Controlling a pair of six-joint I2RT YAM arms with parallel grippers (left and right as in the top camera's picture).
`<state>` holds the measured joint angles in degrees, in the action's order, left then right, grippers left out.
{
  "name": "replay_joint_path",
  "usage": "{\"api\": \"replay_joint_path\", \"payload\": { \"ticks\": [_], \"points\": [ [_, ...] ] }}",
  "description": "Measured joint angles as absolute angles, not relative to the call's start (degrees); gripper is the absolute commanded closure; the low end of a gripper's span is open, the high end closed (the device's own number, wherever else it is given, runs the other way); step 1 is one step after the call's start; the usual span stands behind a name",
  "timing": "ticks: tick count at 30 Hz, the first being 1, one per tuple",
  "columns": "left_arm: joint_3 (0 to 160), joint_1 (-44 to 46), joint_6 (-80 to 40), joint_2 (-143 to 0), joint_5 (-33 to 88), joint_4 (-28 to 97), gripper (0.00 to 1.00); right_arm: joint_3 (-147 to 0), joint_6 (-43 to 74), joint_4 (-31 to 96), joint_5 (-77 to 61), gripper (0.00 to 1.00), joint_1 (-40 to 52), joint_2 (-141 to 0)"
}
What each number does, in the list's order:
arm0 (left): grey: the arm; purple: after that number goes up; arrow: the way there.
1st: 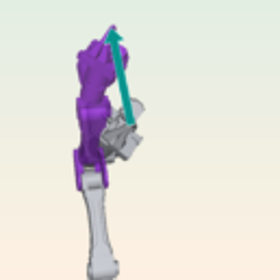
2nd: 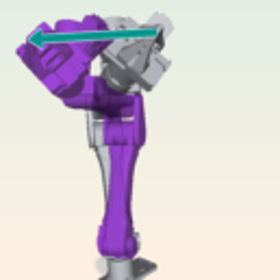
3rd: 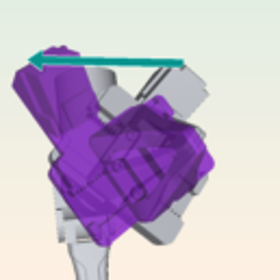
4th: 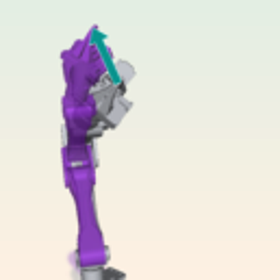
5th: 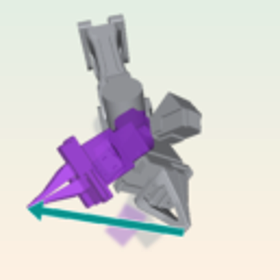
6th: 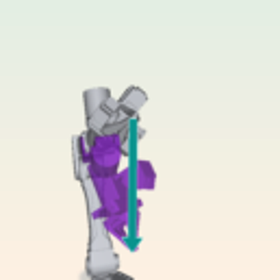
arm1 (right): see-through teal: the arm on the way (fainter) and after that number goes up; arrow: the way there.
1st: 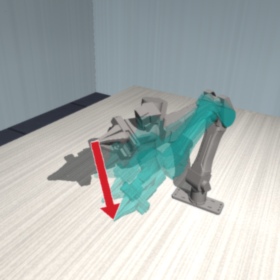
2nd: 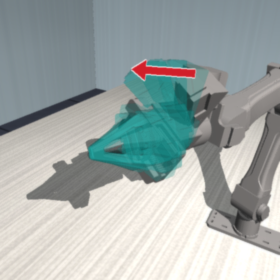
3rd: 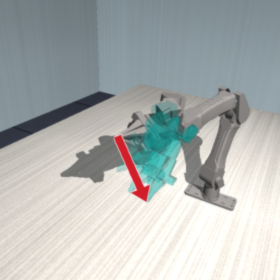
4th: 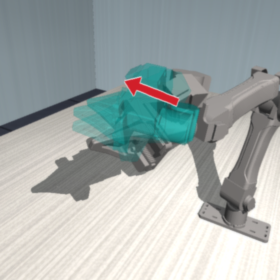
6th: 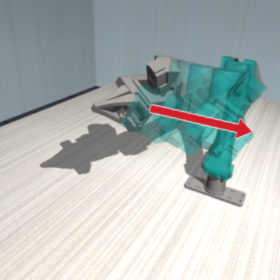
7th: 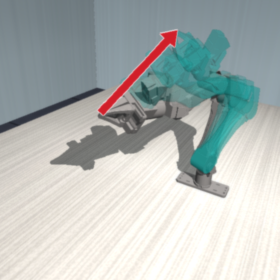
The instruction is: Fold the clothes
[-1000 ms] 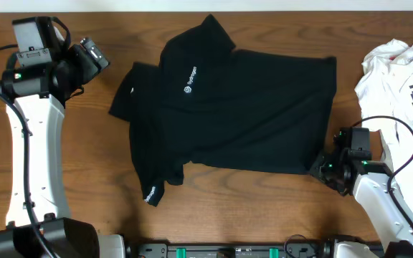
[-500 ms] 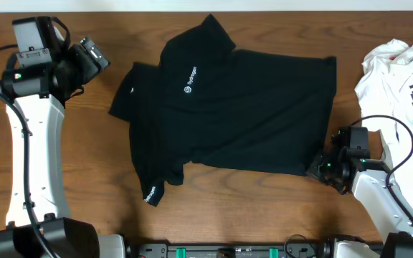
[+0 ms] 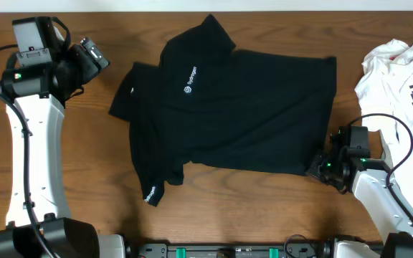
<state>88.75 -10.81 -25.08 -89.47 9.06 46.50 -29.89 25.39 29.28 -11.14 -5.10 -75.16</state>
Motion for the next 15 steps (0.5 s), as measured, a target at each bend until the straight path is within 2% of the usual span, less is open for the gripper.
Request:
{"api": "replay_joint_path", "payload": {
  "ticks": [15],
  "points": [
    [88.8, -10.8, -25.1, -89.5, 9.1, 46.5, 0.02, -29.9, 24.8, 29.3, -11.1, 0.95, -5.1, -75.2]
  ]
}}
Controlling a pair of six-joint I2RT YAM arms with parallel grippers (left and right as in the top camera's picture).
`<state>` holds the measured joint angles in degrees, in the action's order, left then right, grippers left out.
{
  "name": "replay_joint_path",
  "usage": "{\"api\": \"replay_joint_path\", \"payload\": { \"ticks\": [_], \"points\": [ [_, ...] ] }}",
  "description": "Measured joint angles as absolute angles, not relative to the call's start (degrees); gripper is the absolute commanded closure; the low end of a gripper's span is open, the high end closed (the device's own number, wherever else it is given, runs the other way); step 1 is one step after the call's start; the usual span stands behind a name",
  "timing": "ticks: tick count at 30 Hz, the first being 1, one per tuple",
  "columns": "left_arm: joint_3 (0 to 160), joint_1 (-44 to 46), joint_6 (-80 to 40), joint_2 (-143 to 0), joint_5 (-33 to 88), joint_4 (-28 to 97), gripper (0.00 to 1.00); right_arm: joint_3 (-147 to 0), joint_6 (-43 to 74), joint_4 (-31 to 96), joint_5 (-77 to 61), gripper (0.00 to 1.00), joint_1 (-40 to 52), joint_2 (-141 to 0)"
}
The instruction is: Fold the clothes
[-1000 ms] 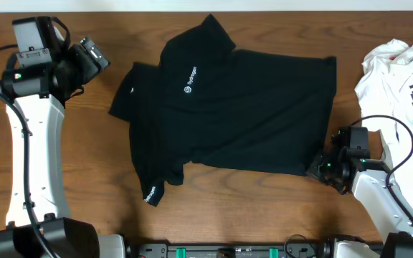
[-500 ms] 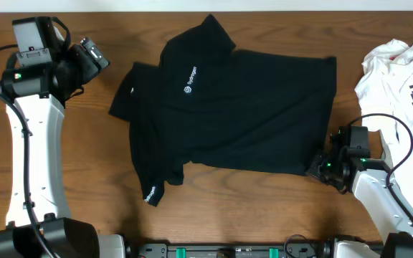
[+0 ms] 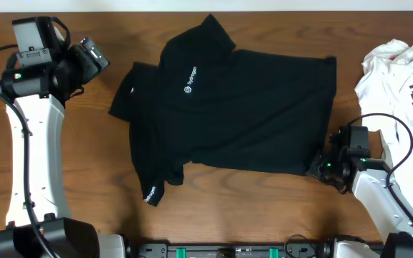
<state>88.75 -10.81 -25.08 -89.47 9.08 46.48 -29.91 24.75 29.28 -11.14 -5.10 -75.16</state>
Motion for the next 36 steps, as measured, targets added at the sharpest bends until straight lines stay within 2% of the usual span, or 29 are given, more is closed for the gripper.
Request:
{"api": "replay_joint_path", "payload": {
  "ticks": [4, 11, 16, 23, 33, 36],
  "points": [
    [88.8, -10.8, -25.0, -89.5, 9.1, 48.0, 0.02, -29.9, 24.5, 29.3, -11.1, 0.97, -5.1, -75.2],
    [88.5, -10.8, -24.4, -89.5, 8.1, 68.3, 0.02, -30.0, 24.3, 29.3, -11.2, 0.99, -5.1, -75.2],
    [84.7, -10.8, -24.1, -89.4, 6.4, 76.0, 0.02, -30.0, 24.3, 29.3, -11.2, 0.99, -5.1, -75.2],
    [69.0, -10.8, -22.9, -84.3, 5.8, 74.5, 0.02, -30.0, 24.3, 29.3, -11.2, 0.99, -5.1, -75.2],
    [54.1, -10.8, -22.5, -59.5, 12.1, 71.4, 0.0, -30.0, 24.3, 29.3, -11.2, 0.95, -5.1, -75.2],
    [48.9, -10.8, -22.7, -56.8, 13.8, 71.3, 0.04, -30.0, 24.3, 29.3, -11.2, 0.94, -5.1, -75.2]
  ]
}}
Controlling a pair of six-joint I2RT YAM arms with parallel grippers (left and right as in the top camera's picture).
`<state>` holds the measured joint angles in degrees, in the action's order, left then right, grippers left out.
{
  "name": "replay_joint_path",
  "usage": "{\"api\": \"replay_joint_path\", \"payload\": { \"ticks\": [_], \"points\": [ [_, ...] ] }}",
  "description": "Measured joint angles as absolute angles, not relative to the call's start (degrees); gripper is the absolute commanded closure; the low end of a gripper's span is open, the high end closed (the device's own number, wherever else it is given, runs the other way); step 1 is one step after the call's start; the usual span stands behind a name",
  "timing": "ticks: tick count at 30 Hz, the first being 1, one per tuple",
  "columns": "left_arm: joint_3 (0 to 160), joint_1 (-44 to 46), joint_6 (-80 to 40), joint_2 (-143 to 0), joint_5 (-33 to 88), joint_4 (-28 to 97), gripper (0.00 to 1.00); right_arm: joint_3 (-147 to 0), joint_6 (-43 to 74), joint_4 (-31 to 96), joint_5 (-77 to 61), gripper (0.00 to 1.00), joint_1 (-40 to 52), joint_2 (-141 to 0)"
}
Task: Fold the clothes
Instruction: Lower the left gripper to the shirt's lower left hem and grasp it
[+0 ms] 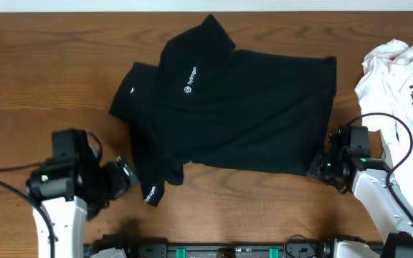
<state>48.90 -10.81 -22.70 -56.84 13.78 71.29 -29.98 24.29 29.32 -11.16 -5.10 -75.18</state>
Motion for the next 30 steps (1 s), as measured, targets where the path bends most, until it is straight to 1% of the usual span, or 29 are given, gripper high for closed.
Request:
{"api": "replay_joint_path", "payload": {
  "ticks": [3, 6, 9, 11, 14, 16, 23, 30],
  "points": [
    [43.3, -10.8, -23.0, -56.9, 17.4, 69.7, 0.08, -30.0, 24.3, 29.4, -11.2, 0.94, -5.1, -75.2],
    [38.7, -10.8, -23.3, -57.0, 21.2, 66.5, 0.1, -30.0, 24.3, 29.5, -11.2, 0.93, -5.1, -75.2],
    [35.7, -10.8, -24.3, -57.0, 23.0, 63.6, 0.15, -30.0, 24.3, 29.5, -11.2, 0.93, -5.1, -75.2],
    [34.1, -10.8, -25.2, -57.0, 23.8, 61.8, 0.2, -30.0, 24.3, 29.5, -11.2, 0.93, -5.1, -75.2],
    [32.2, -10.8, -27.0, -57.0, 24.3, 58.7, 0.32, -30.0, 24.3, 29.5, -11.2, 0.93, -5.1, -75.2],
    [31.4, -10.8, -28.0, -57.0, 24.6, 57.3, 0.36, -30.0, 24.3, 29.5, -11.2, 0.92, -5.1, -75.2],
    [31.1, -7.5, -31.2, -57.0, 24.9, 51.9, 0.36, -30.0, 24.3, 29.5, -11.2, 0.91, -5.1, -75.2],
    [31.0, -1.7, -35.0, -59.1, 21.4, 48.1, 0.35, -30.0, 24.3, 29.6, -11.2, 0.89, -5.1, -75.2]
  ]
}}
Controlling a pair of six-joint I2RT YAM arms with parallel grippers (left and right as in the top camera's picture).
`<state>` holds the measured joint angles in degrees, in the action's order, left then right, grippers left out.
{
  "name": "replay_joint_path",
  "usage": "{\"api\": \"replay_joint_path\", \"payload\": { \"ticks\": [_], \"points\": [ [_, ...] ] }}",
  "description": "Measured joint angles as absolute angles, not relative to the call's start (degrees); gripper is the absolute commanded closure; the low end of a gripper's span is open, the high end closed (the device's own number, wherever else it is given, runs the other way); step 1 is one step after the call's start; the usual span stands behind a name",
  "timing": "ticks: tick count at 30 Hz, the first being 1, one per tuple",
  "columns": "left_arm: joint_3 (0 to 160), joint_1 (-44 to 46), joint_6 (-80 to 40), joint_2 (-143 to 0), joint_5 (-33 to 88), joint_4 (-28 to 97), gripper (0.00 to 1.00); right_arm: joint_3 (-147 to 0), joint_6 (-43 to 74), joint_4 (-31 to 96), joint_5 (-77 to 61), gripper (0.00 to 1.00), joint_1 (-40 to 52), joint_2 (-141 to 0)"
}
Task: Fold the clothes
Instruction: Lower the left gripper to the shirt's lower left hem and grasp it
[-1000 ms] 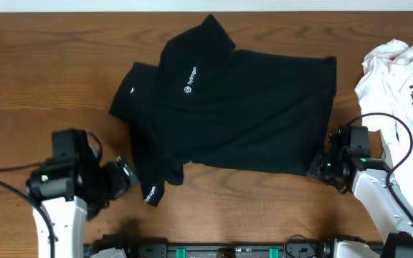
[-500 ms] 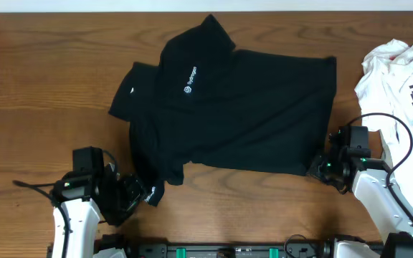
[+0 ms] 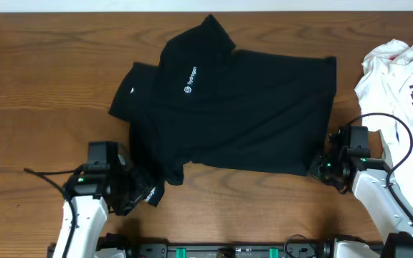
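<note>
A black polo shirt (image 3: pixel 242 115) lies spread on the wooden table, with its collar to the upper left and a small white logo on the chest. One sleeve, bearing white print, sticks out at the lower left. My left gripper (image 3: pixel 140 195) is low at that sleeve's end, its fingers dark against the cloth, so their state does not show. My right gripper (image 3: pixel 315 170) sits at the shirt's lower right hem corner and looks shut on the cloth there.
A crumpled white garment (image 3: pixel 400 72) lies at the right edge of the table, beside the right arm's cable. The table's front edge, with a black rail, runs just below both arm bases.
My left arm has moved right, from about a hand's width left of the lower sleeve to right at its end. The shirt and the right gripper have not shifted.
At first the left arm stood far back at the table's upper left, away from the shirt, while the right gripper rested at the hem corner. The left arm then appeared low at the front left, and now it reaches the sleeve. The right arm stayed put throughout.
</note>
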<state>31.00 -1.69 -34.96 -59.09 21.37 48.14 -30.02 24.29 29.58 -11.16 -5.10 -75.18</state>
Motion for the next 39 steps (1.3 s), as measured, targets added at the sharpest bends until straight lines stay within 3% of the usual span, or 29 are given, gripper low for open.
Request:
{"api": "replay_joint_path", "payload": {
  "ticks": [28, 39],
  "points": [
    [27.0, -0.5, -37.1, -70.2, 20.1, 40.7, 0.35, -30.0, 24.3, 30.1, -11.1, 0.83, -5.1, -75.2],
    [26.5, -0.5, -37.3, -70.1, 21.5, 39.8, 0.51, -30.0, 24.3, 30.1, -11.1, 0.83, -5.1, -75.2]
  ]
}}
